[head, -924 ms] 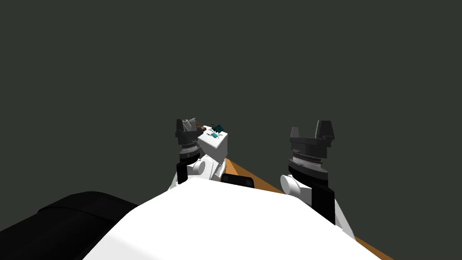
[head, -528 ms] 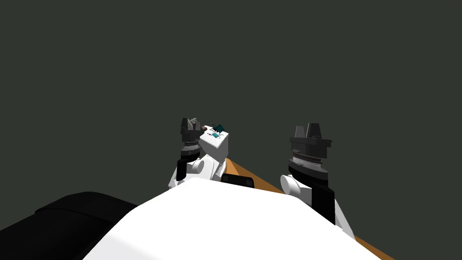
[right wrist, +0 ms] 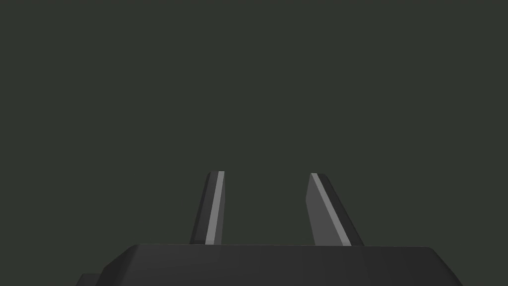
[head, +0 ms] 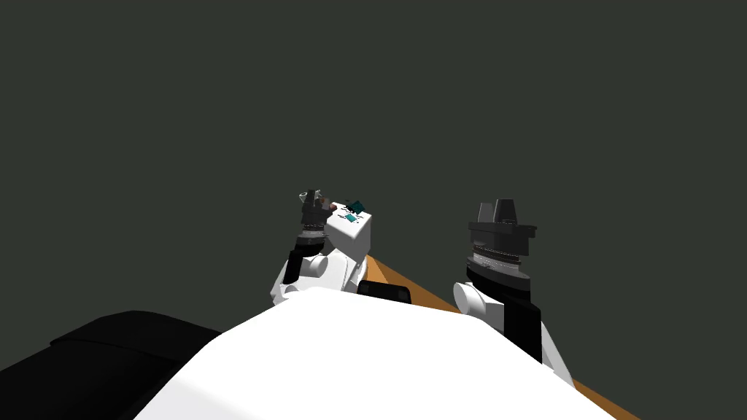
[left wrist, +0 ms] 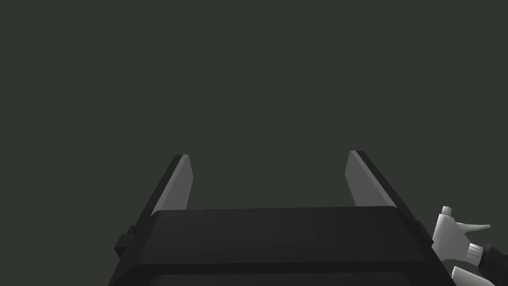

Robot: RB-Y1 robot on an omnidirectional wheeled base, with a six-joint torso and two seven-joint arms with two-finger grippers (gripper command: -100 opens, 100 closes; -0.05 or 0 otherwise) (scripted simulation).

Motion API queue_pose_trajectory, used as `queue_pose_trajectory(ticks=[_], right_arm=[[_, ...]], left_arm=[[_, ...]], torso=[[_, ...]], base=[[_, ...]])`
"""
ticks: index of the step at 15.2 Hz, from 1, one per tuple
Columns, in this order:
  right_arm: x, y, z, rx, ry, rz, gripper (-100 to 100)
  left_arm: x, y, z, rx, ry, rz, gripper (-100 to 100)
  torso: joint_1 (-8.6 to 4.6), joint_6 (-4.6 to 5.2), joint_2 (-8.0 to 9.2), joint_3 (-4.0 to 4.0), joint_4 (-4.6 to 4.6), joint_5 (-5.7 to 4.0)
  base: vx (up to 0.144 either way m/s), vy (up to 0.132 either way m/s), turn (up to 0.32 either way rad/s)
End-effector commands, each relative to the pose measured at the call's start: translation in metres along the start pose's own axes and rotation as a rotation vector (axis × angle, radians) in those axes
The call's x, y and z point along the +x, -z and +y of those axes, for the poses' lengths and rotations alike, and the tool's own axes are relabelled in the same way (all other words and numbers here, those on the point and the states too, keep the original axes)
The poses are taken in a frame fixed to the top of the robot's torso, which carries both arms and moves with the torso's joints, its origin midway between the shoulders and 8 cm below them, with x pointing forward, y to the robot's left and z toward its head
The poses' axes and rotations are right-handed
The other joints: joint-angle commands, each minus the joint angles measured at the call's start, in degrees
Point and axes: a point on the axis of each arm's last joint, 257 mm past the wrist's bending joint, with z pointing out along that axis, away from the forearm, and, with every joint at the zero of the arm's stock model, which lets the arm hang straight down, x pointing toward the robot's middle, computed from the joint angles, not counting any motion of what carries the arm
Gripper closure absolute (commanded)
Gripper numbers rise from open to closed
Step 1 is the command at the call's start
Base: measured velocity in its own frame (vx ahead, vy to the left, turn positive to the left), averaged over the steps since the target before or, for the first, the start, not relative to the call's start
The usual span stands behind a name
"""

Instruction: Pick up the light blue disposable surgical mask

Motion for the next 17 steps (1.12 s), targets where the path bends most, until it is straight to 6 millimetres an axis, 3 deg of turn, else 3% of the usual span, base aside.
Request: queue_pose_trajectory(ticks=[1, 17], right_arm=[[0.000, 0.000, 0.000, 0.000, 0.000, 0.000, 0], [0.000, 0.000, 0.000, 0.000, 0.000, 0.000, 0]], left_arm=[[0.003, -0.005, 0.010, -0.035, 0.000, 0.026, -100], [0.007, -0.013, 0.087, -0.308, -0.012, 0.109, -100]], torso=[[0.00, 0.00, 0.00, 0.00, 0.00, 0.00], [-0.09, 0.01, -0.02, -0.01, -0.01, -0.02]], base=[[-0.007, 0.024, 0.004], [-0.005, 0.017, -0.007]])
